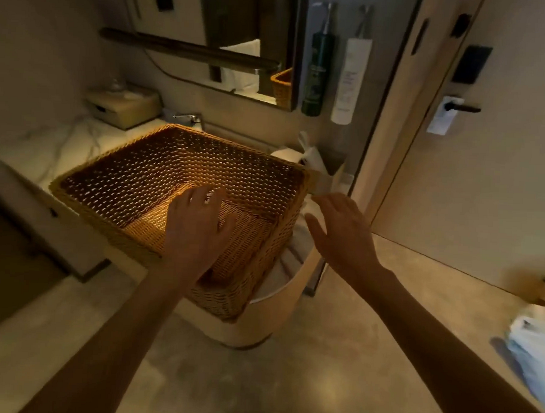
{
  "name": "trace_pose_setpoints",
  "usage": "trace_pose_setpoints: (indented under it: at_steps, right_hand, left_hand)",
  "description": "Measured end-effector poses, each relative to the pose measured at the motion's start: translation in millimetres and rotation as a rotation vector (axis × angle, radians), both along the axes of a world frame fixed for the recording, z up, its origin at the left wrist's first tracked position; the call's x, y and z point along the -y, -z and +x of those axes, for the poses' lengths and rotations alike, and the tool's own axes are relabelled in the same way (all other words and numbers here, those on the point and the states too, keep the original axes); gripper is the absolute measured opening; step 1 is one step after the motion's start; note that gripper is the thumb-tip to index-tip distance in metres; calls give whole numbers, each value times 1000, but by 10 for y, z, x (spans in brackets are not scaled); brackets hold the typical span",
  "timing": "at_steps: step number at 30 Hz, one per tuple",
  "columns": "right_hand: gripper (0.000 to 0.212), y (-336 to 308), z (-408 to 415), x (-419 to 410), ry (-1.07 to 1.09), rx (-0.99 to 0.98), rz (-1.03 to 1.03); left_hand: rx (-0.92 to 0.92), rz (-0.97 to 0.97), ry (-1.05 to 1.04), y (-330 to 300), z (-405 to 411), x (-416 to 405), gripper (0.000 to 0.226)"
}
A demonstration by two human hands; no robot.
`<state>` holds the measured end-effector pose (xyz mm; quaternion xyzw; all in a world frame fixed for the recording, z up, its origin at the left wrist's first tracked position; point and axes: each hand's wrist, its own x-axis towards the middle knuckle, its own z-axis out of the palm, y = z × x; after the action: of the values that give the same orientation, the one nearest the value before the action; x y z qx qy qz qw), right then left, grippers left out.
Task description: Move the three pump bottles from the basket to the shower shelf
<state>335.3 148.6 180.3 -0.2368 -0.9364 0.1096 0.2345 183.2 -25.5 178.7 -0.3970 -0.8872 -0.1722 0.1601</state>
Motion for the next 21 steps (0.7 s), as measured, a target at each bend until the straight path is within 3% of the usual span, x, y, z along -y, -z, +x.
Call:
trace_pose_setpoints:
  at_steps: [9,17,21]
  right_hand:
    - [42,-119,-1368,-173,-416,25,-11]
    - [46,-27,-2326,-253,-760,126,101]
    - [55,204,-2658,-200,-823,330,88]
  left_hand:
    - [45,-24,-319,50,-634,115,50]
    - [109,-14,-576,80,-813,114,53]
    - [135,-29,-648,102,-810,141,53]
